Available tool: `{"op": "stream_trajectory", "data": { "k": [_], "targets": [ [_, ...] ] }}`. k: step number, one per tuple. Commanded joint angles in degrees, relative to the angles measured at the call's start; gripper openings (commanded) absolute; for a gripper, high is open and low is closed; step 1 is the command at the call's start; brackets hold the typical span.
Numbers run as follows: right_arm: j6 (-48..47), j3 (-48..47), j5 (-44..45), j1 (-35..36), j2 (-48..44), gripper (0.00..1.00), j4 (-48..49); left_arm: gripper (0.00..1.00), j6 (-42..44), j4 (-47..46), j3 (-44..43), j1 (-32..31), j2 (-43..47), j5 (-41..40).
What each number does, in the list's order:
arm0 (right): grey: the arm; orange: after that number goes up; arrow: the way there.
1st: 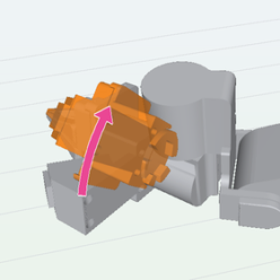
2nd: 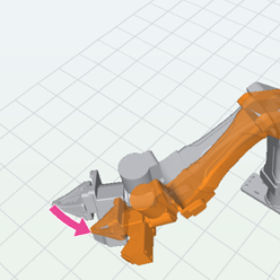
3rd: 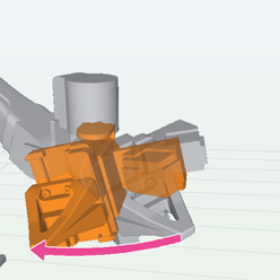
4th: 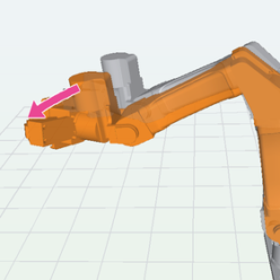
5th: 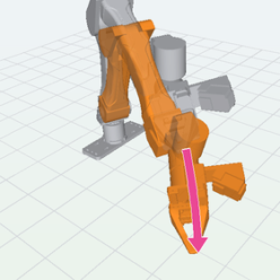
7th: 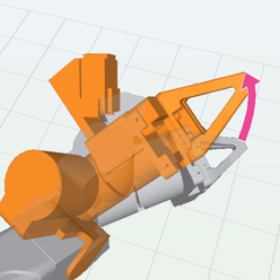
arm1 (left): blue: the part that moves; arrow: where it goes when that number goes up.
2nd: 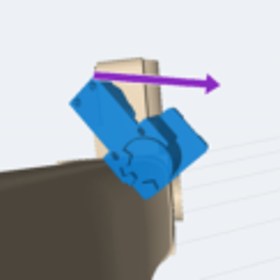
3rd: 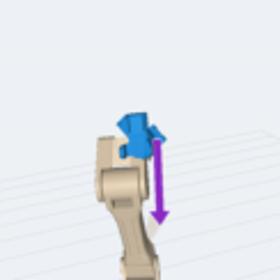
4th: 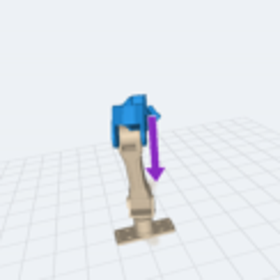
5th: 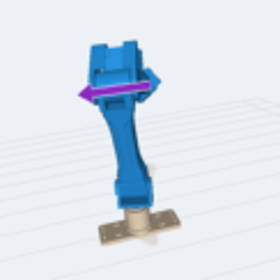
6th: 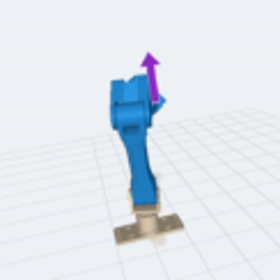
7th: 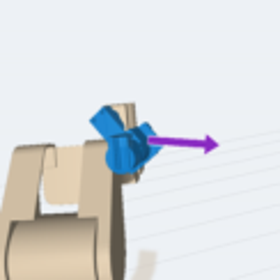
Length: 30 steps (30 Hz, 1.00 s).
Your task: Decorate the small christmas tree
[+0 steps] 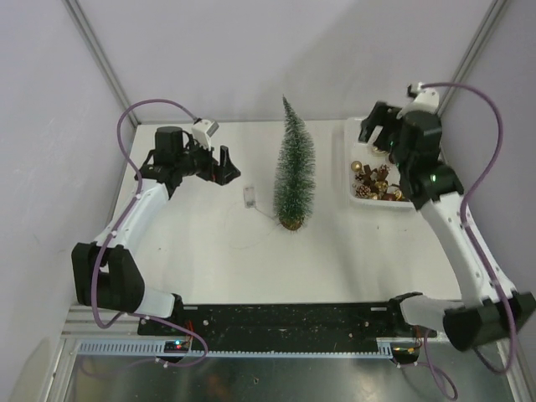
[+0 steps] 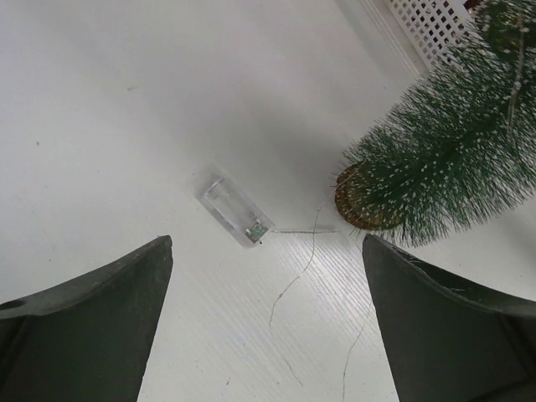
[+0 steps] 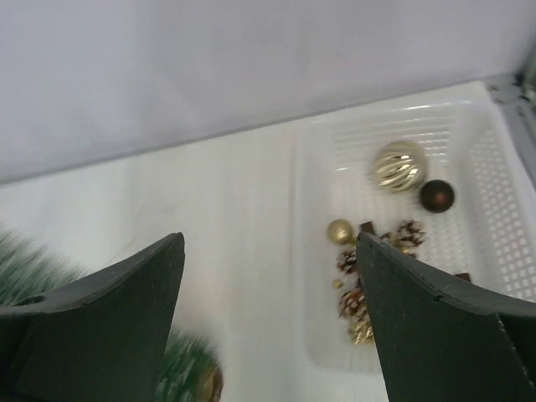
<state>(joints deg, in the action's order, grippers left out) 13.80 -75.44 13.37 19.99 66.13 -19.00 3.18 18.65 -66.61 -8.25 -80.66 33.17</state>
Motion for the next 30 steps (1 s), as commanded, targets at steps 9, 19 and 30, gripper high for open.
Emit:
{"op": "stream_trajectory", "data": {
  "k": [9, 19, 30],
  "targets": [
    [12.37, -20.37, 7.87, -18.38, 40.71, 0.81, -8.08, 1.00, 1.41, 1.03, -2.74, -0.25, -2.04, 1.29],
    [15.87, -31.79, 7.99, -25.78, 54.77, 0.73, -13.29, 1.00, 3.23, 1.12, -3.86, -0.19, -3.26, 2.14],
    [15.07, -31.87, 5.06, -27.50, 60.32, 0.67, -10.56, 1.00, 3.63, 1.12, -3.66, -0.19, -4.28, 2.47]
  ]
}}
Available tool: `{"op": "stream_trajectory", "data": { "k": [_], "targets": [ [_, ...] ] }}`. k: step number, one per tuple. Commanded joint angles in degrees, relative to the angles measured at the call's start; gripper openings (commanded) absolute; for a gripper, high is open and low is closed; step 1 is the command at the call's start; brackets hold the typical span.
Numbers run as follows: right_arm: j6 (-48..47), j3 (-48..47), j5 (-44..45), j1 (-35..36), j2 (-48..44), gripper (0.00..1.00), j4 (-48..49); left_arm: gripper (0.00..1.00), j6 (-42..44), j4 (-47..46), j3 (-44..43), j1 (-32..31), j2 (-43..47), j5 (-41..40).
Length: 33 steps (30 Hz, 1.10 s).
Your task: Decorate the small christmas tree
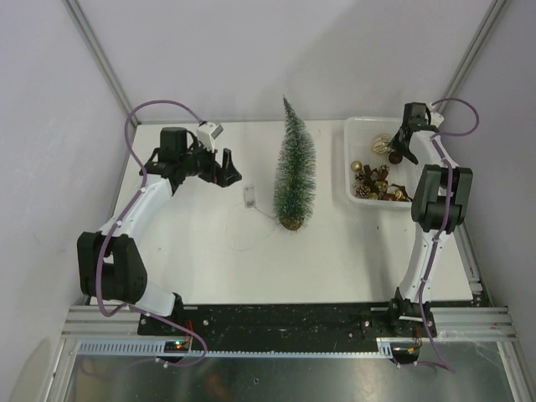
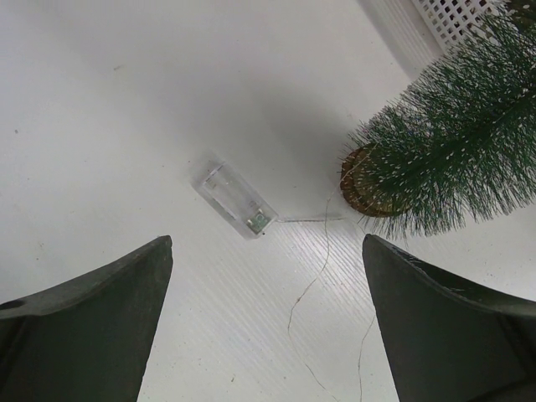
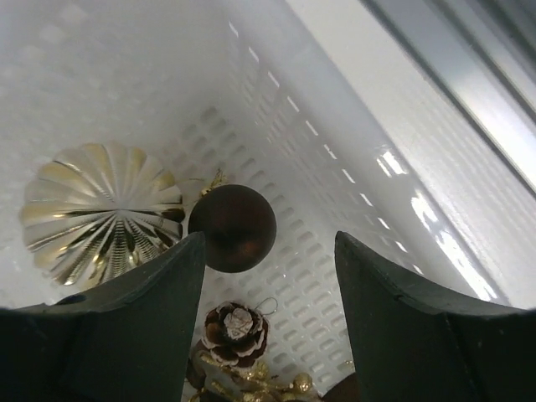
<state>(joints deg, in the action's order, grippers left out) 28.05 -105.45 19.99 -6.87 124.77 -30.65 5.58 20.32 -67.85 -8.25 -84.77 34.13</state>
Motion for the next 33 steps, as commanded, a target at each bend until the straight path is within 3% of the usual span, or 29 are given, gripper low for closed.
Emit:
{"op": "stream_trajectory", "data": {
  "k": [1, 8, 16, 22, 27, 33],
  "targets": [
    [0.84, -1.86, -2.12, -0.84, 2.00, 0.67, 1.33, 1.00, 1.29, -0.54, -2.35, -0.19, -0.28, 1.40],
    [0.95, -2.03, -4.30, -1.38, 4.49, 0.66, 2.34, 1.00, 1.41, -0.57, -2.24, -0.19, -0.79, 1.07],
    [0.86, 3.15, -4.89, -1.39, 1.87, 0.55, 3.96, 1.00, 1.20, -0.55, -2.72, -0.19, -1.88, 1.08],
    [1.07, 9.63, -5.35, -1.26, -3.13, 0.47, 6.14, 1.00, 0.82, -0.57, -2.85, -0.20, -2.79, 1.44],
    [1.62, 12.54, -6.18, -0.60, -7.34, 0.28, 6.39, 1.00, -0.57, -0.76, -5.84, -0.25, -4.87, 3.01],
    [1.70, 18.57, -6.09, 3.44, -20.99, 0.25, 7.52, 1.00, -2.78, -1.11, -9.74, -0.27, -8.46, 5.89]
  ]
}}
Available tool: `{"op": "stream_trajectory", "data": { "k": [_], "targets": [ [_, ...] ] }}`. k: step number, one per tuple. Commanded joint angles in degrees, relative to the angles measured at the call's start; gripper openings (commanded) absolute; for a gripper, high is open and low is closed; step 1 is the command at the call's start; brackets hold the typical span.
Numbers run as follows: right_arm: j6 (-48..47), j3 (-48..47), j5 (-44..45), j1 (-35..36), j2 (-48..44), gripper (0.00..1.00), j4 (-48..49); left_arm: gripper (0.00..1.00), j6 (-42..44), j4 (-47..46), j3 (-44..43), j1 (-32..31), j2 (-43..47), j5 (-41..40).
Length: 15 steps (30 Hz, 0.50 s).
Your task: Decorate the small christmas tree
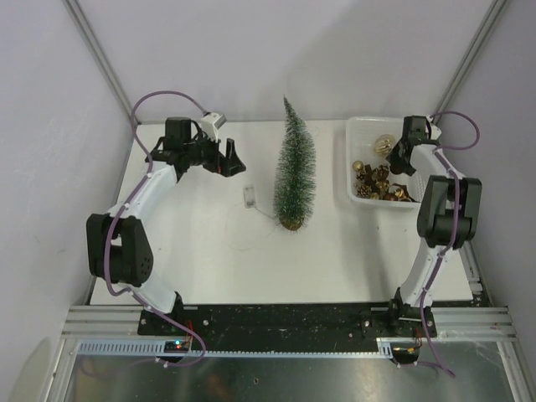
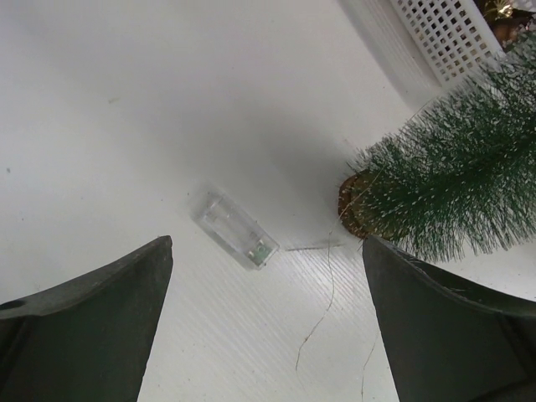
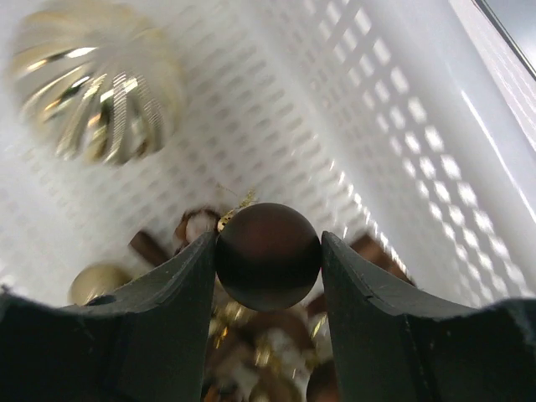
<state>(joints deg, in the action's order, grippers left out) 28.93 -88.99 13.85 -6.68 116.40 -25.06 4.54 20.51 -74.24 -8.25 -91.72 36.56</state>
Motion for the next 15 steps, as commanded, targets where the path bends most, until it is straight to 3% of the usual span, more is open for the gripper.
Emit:
{"op": "stream_trajectory", "data": {
  "k": [1, 6, 15],
  "targets": [
    [0.80, 3.05, 0.05, 3.95, -15.73, 0.25, 2.02, 1.00, -1.95, -1.33, -3.27, -0.27, -1.70, 3.80],
    [0.19, 5.43, -1.09, 9.54, -29.02, 0.26, 1.39, 1.00, -1.78, -1.46, -2.38, -0.28, -1.48, 4.40],
    [-2.57, 8.00, -3.58, 22.67, -42.28, 0.27, -0.19, 1.00, -2.27, -1.54, -4.01, -0.27, 0.63, 7.07]
  ]
}}
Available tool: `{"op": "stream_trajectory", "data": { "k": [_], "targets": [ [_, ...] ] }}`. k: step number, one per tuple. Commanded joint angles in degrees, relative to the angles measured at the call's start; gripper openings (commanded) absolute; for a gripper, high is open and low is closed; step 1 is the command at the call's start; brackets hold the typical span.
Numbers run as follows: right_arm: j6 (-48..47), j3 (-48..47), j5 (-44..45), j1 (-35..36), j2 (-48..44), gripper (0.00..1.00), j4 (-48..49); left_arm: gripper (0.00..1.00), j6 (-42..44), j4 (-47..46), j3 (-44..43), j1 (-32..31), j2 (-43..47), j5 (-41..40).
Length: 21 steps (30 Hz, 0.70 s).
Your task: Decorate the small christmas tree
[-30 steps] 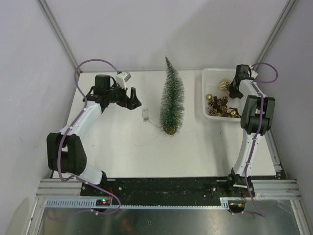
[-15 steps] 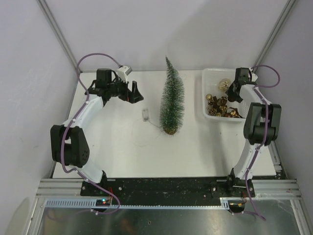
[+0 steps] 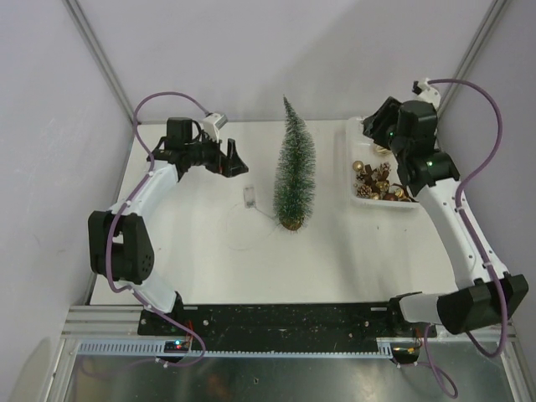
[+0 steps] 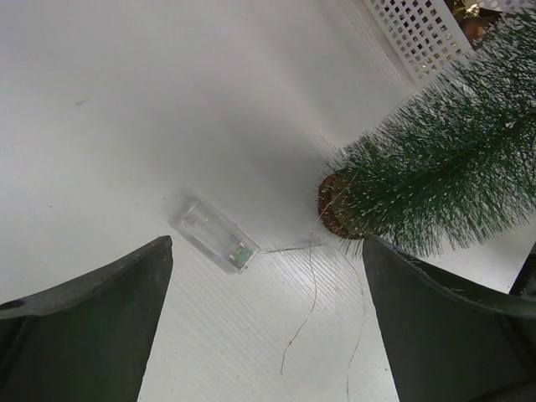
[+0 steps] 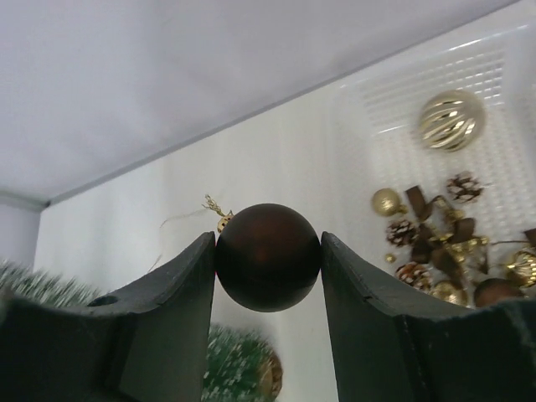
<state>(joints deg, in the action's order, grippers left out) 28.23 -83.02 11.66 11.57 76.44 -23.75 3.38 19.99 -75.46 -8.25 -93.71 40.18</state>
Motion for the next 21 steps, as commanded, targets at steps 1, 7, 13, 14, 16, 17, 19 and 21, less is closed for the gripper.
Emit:
{"op": "stream_trajectory", "data": {
  "k": [1, 7, 13, 14, 16, 17, 19, 21],
  "targets": [
    [-2.17, 2.19, -1.56, 5.65, -3.40, 0.27, -1.71, 1.00, -1.32, -1.05, -3.34, -0.32, 2.55, 4.00],
    [-3.21, 2.25, -8.05, 9.59, -7.68, 0.28, -2.34, 1.00, -2.10, -1.16, -7.90, -1.51, 1.36, 6.60],
    [-4.12, 1.75, -10.57, 12.10, -10.15, 0.28, -4.52, 1.00, -2.77, -1.68, -12.84, -3.60, -1.33, 9.15],
    [-4.27, 1.74, -10.32, 12.75, -10.56, 0.28, -4.71, 1.00, -2.85, -1.74, -13.56, -3.74, -1.80, 10.10],
    [-4.62, 1.73, -10.43, 14.11, -11.13, 0.27, -4.79, 1.00, -4.65, -1.89, -15.26, -3.89, -3.49, 12.44],
    [-5.04, 1.73, -10.56, 15.02, -11.40, 0.27, -4.63, 1.00, -5.29, -1.93, -16.13, -4.01, -4.19, 14.21],
    [-5.82, 1.73, -10.59, 16.67, -11.60, 0.27, -4.24, 1.00, -6.14, -1.96, -17.29, -4.31, -5.38, 17.54],
    [-6.65, 1.72, -10.32, 18.45, -11.56, 0.27, -3.90, 1.00, -5.94, -2.03, -17.56, -4.80, -5.55, 20.74]
  ]
}}
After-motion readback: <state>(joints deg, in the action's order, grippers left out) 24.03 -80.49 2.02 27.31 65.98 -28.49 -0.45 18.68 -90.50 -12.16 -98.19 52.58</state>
